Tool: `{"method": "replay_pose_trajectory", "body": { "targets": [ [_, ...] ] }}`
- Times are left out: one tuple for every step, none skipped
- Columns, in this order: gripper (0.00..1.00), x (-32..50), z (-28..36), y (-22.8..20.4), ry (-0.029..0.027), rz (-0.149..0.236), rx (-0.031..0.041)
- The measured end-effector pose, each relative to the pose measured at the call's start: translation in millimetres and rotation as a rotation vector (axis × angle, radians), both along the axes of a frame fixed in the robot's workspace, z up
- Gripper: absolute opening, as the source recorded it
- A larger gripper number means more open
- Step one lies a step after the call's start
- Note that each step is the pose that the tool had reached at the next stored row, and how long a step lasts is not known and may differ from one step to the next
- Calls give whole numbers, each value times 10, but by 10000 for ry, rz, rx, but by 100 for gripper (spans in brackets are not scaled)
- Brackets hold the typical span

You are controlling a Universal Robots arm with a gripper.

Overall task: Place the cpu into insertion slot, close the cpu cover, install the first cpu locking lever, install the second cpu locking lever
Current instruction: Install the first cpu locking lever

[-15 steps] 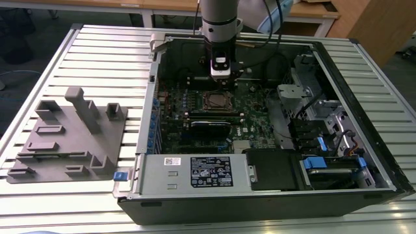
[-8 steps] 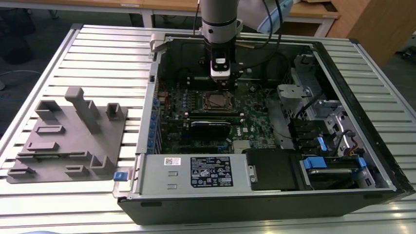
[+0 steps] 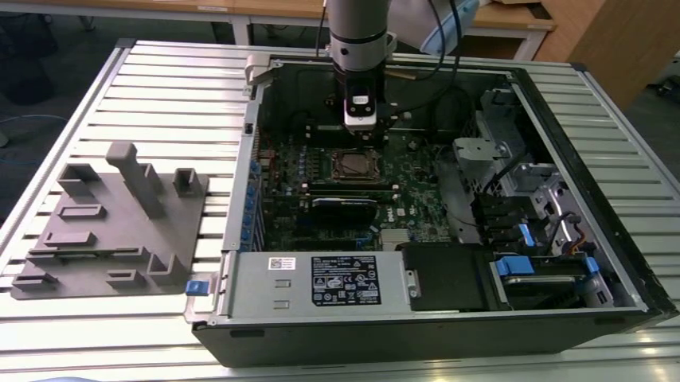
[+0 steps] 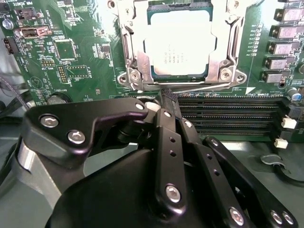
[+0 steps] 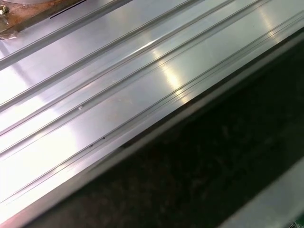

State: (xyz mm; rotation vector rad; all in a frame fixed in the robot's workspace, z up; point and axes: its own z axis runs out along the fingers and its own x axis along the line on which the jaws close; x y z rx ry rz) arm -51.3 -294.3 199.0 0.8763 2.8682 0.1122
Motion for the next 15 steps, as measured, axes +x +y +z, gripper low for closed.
{"method": "replay_pose_trajectory", "body": {
  "targets": [
    [11,0,0,0,0,1,-6],
    [11,0,-1,1,-2,0,-23],
    [11,0,-2,1,-1,-1,-64],
    [11,0,-2,1,0,0,-110],
    [11,1,-2,0,0,0,-159],
    [11,1,-4,1,-1,1,-206],
    [11,1,-5,0,-1,0,-254],
    [11,1,-7,0,-2,1,-300],
    [11,1,-11,0,-1,1,-334],
    [11,1,-17,0,2,2,-347],
    [11,1,-26,-1,4,2,-352],
    [11,0,-36,-2,7,2,-357],
    [11,0,-47,-1,4,0,-350],
    [11,0,-51,-1,3,0,-348],
    [11,0,-53,0,1,0,-346]
  ]
}}
